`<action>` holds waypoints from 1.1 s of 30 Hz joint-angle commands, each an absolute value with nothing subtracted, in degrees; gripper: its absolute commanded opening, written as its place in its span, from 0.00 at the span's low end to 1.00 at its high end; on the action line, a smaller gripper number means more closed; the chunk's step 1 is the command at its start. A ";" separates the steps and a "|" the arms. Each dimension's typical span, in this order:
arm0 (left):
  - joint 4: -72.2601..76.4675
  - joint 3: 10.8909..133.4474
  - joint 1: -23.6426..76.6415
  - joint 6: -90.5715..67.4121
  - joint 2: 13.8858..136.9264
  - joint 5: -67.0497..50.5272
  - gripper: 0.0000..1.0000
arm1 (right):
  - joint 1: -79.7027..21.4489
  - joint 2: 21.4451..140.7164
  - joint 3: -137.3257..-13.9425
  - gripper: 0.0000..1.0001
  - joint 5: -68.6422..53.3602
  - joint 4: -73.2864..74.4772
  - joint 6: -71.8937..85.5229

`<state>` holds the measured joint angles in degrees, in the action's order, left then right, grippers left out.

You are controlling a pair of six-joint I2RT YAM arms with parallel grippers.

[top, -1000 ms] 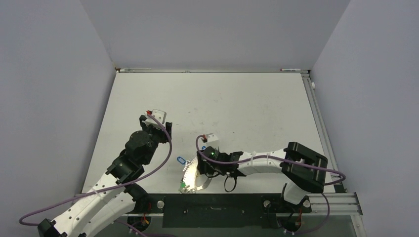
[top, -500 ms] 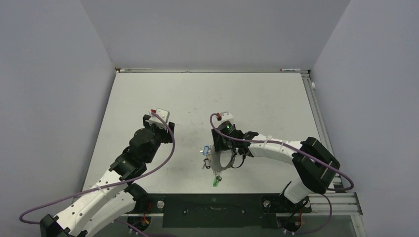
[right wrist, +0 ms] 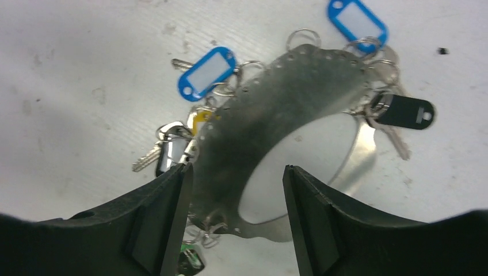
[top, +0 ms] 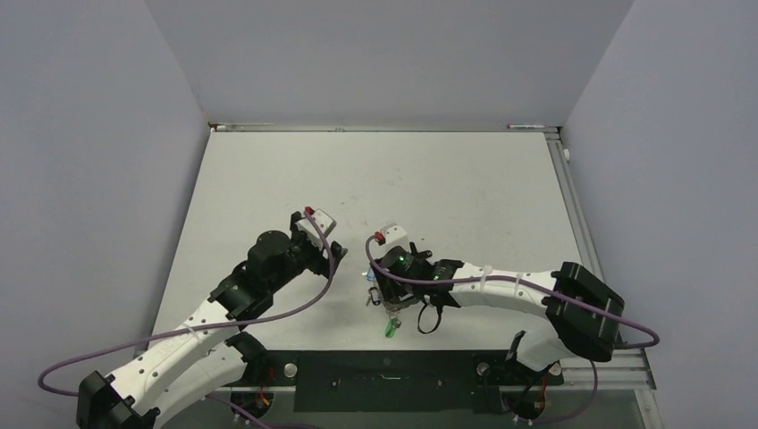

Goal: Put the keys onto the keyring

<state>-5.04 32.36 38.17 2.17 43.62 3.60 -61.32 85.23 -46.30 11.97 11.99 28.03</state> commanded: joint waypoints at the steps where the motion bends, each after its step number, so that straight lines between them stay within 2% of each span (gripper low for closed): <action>1: -2.17 31.72 41.77 3.70 45.90 -8.70 0.70 | -57.10 75.99 -44.48 0.61 21.24 13.39 27.28; 7: -7.55 35.78 47.30 -0.50 55.03 -5.41 0.69 | -45.29 65.51 -41.33 0.61 20.32 13.33 28.12; 13: -17.56 43.74 53.86 -16.64 67.02 3.69 0.65 | -43.70 62.64 -40.71 0.61 19.54 13.81 27.09; 19: -17.64 44.66 61.43 -24.43 76.63 14.35 0.65 | -42.88 61.65 -39.43 0.61 17.34 12.95 26.00; 23: -20.02 47.61 62.75 -26.04 82.49 19.53 0.59 | -42.60 60.77 -38.96 0.61 16.19 12.57 24.86; 30: -21.12 49.12 63.29 -28.63 87.73 21.59 0.58 | -41.94 58.52 -37.84 0.61 15.69 13.25 23.79; 33: -19.81 48.79 63.38 -31.83 89.90 25.20 0.50 | -41.60 57.64 -36.83 0.61 14.63 12.62 23.53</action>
<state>-20.88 47.33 62.94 -27.18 87.72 19.84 -42.28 59.83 -38.00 15.66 13.78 24.62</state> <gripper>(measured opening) 0.537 0.607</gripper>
